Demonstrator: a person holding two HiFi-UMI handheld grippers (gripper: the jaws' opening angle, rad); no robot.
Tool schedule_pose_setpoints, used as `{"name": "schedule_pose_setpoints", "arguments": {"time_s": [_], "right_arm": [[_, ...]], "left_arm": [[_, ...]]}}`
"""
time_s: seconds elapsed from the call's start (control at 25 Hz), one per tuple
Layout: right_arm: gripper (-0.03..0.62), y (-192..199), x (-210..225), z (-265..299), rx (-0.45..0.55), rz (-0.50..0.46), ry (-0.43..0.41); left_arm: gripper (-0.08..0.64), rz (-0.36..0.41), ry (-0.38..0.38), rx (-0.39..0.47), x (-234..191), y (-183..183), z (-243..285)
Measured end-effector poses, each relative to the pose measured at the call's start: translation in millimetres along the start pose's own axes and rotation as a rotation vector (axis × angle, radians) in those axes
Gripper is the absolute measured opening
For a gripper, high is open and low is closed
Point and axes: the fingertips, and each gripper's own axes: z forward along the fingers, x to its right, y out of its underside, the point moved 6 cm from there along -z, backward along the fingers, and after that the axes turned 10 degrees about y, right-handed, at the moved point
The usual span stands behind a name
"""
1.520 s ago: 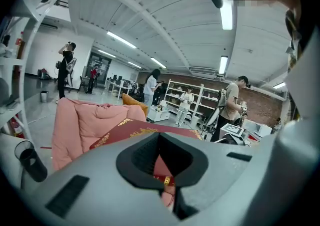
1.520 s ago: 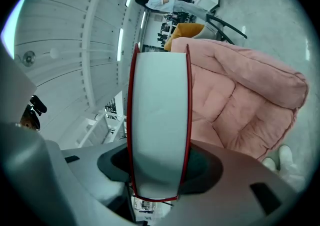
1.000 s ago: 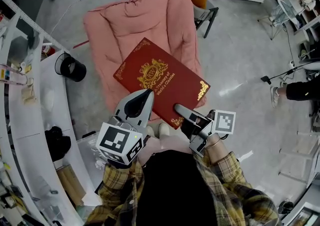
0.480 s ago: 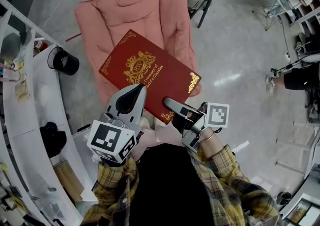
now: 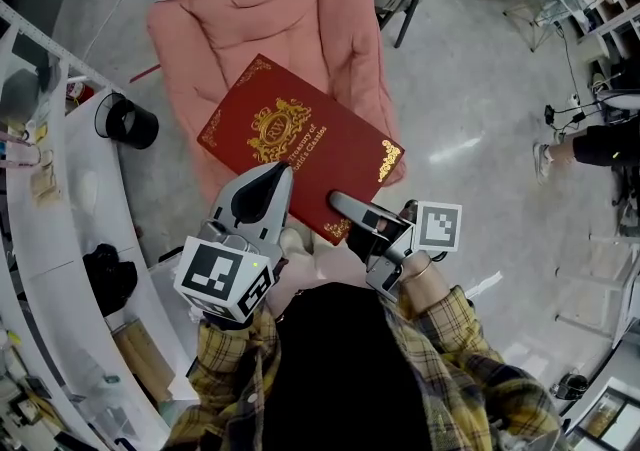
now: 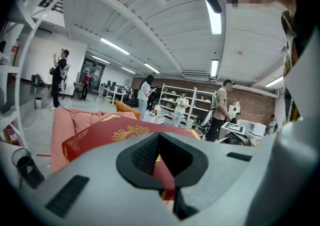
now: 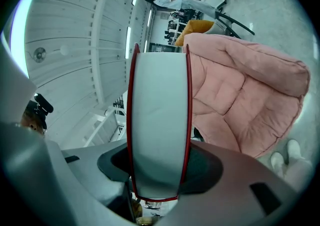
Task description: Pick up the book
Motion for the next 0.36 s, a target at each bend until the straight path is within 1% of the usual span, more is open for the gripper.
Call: {"name": "schedule_pose_setpoints", "arguments": {"time_s": [0.36], "right_arm": [[0.245, -1.1, 2.5, -0.8, 0.014, 0.012, 0.007]], "left_arm": [[0.003, -0.001, 0.011, -0.008, -2.6, -0.7, 2.4]]}}
